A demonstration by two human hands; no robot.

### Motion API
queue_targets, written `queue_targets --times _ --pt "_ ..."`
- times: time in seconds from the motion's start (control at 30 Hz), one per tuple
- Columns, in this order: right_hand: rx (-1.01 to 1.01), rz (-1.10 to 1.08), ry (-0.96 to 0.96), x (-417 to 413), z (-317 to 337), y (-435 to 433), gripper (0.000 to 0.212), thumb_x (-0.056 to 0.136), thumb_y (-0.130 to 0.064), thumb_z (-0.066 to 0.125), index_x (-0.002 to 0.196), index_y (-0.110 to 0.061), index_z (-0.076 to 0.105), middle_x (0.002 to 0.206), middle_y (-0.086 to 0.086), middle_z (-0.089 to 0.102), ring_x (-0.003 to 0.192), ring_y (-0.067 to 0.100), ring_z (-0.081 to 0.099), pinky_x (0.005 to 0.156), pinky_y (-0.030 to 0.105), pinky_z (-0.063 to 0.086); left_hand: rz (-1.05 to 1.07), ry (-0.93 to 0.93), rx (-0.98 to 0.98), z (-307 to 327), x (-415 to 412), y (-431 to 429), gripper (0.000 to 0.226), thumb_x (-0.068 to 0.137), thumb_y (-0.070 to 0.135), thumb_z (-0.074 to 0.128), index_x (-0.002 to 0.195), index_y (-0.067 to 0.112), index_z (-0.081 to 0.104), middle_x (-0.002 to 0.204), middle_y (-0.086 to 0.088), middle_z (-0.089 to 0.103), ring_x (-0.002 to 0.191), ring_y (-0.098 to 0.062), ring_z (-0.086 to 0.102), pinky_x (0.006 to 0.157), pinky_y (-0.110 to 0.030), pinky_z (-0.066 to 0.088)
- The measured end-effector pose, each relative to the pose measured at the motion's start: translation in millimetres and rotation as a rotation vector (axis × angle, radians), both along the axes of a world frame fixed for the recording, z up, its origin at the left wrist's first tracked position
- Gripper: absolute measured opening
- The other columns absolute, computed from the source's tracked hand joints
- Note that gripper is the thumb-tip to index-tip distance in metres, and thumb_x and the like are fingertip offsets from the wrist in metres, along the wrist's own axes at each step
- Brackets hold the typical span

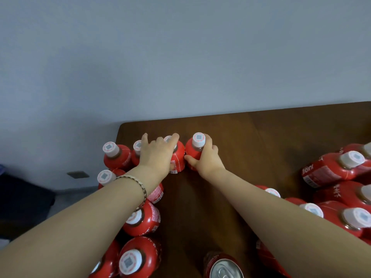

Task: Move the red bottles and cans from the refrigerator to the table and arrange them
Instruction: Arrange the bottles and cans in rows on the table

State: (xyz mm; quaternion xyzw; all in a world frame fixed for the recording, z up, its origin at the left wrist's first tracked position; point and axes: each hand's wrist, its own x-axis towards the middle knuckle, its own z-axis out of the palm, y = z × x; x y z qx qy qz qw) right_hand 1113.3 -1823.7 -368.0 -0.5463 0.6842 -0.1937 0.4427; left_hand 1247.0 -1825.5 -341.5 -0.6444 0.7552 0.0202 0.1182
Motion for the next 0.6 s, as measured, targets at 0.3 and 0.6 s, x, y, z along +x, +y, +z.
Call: queue_targets --times 0.3,0.6 --pt "0.130 0.310 0.281 -39 28 22 0.096 0.084 -0.012 0.065 0.150 -0.013 -0.004 0.137 0.016 0.048 0.122 0.029 0.051 0.102 0.037 0.043 0.137 -0.052 0.009 5 -13 9 0.108 0.083 0.031 0.068 0.147 0.027 -0.018 0.155 -0.026 -0.003 0.145 -0.038 -0.003 0.114 -0.055 -0.004" --pt "-0.140 0.160 0.530 -151 72 89 0.037 0.084 -0.031 0.057 0.121 -0.024 0.056 0.125 -0.001 0.054 0.121 0.021 0.046 0.104 0.039 0.037 -0.335 0.455 0.015 31 -104 84 0.064 0.093 0.033 0.047 0.149 0.027 0.016 0.158 -0.001 0.009 0.144 -0.020 0.013 0.115 -0.033 0.016"
